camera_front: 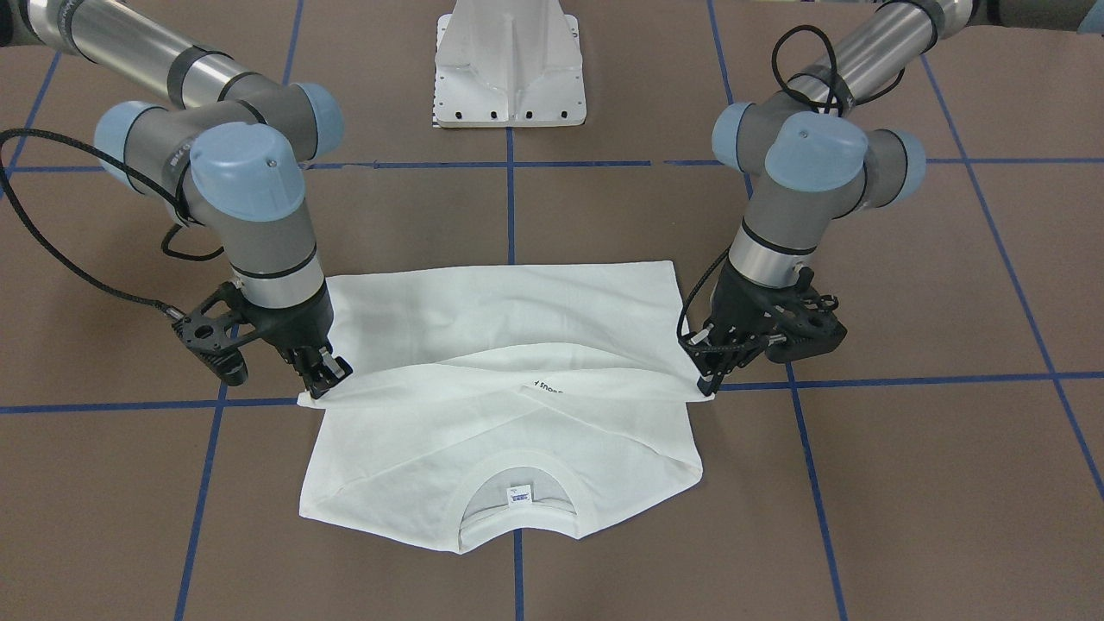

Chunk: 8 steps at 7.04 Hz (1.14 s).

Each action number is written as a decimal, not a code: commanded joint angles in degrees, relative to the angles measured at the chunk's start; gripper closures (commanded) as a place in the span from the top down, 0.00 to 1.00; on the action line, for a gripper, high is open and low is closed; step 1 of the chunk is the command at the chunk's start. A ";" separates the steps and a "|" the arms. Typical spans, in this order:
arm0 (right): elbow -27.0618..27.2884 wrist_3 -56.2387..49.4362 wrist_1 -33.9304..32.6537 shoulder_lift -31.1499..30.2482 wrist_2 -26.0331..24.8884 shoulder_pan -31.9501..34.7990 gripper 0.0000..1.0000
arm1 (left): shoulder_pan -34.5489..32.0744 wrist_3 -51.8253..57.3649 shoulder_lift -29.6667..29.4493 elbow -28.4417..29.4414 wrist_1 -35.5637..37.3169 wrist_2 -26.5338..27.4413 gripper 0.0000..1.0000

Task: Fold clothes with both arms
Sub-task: 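Lift the hem with both grippers and fold it toward the collar, then release the hem at the collar and open both grippers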

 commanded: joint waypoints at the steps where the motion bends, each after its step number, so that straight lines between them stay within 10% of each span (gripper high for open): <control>1: -10.21 -1.32 7.68 3.38 0.09 2.47 0.00 | -0.98 0.11 -2.99 9.13 -7.35 0.22 0.00; 7: -17.54 -3.26 8.15 7.08 1.15 3.45 0.00 | -1.87 0.38 -7.49 16.10 -9.84 1.36 0.00; 8: -17.54 -3.26 8.15 7.17 1.15 3.45 0.32 | -1.87 0.38 -7.40 16.19 -9.84 1.36 0.18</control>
